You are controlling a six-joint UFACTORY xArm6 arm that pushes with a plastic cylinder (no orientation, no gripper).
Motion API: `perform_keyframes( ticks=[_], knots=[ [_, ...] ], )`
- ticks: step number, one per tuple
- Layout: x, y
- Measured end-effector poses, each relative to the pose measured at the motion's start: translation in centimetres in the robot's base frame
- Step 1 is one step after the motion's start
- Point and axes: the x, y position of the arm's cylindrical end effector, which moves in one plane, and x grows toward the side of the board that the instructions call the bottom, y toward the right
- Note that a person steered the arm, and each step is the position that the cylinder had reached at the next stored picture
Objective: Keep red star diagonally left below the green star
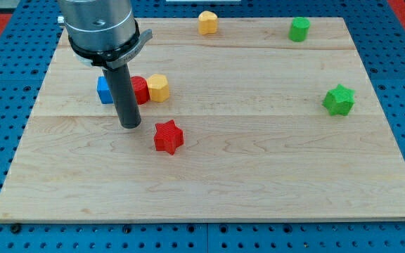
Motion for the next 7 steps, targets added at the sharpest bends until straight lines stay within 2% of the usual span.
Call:
perform_keyframes(
  ticks=[1,3,6,7],
  knots=[
    [0.1,0.0],
    [4.5,3.6],
    [4.2,4.3],
    [1.6,3.8]
  ],
)
